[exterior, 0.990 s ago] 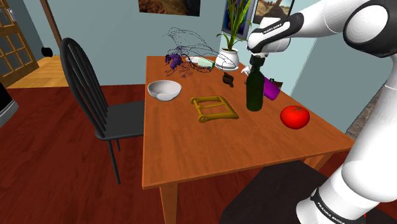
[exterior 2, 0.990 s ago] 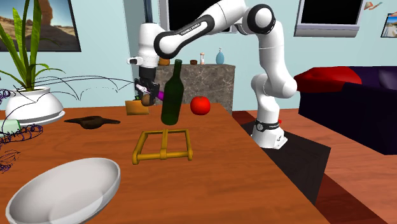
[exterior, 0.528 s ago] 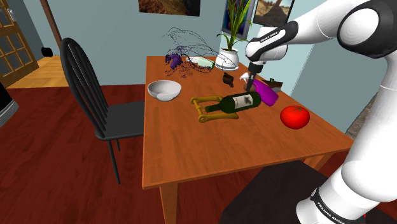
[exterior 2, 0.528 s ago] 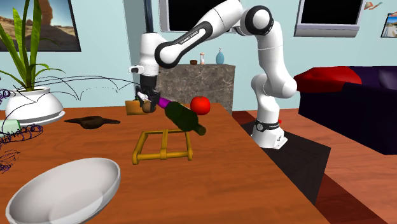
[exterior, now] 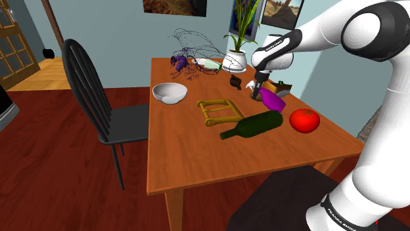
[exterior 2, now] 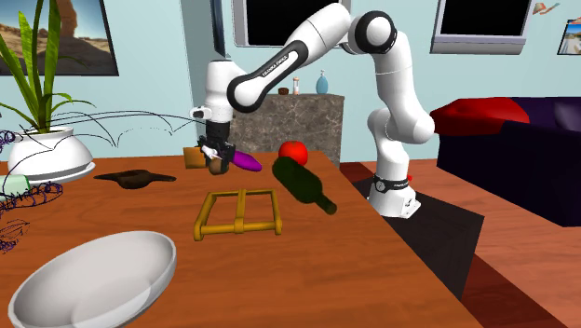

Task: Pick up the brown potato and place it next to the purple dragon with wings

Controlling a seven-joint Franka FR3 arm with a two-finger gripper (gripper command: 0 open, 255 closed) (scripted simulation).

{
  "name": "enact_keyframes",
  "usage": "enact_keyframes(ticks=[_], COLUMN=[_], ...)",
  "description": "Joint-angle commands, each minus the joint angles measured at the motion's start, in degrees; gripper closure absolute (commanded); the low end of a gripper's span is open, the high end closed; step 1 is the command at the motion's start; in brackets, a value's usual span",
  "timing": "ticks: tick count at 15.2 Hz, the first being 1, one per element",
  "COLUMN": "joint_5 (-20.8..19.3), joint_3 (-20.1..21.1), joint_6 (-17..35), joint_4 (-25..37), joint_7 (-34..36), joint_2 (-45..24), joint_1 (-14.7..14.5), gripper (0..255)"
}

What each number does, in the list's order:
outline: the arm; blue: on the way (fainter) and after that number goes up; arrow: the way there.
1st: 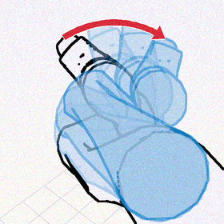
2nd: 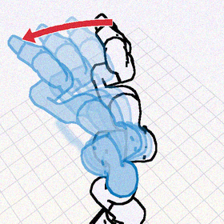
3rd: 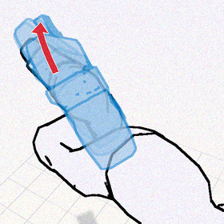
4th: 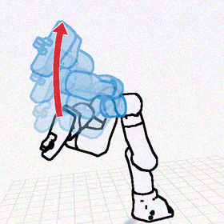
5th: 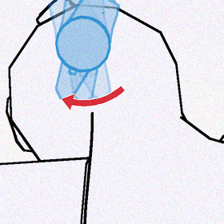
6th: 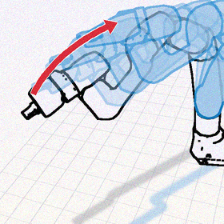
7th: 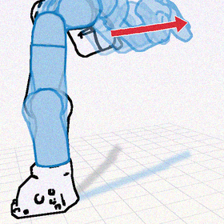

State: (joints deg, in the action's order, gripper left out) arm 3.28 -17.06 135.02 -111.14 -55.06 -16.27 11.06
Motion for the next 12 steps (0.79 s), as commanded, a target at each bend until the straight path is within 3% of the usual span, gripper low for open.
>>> enact_keyframes(ticks=[1,5,6,12], joint_5=[0.0,0.0,0.0,-0.5], joint_3=[0.0,0.0,0.0,-0.2], joint_6=[0.1,0.1,0.1,-1.4], joint_4=[0.0,0.0,0.0,0.2], joint_7=[0.0,0.0,0.0,0.3], joint_2=[-0.1,-0.1,-0.1,1.2], joint_1=[0.0,0.0,0.0,-0.2], gripper=[255,255,0,0])
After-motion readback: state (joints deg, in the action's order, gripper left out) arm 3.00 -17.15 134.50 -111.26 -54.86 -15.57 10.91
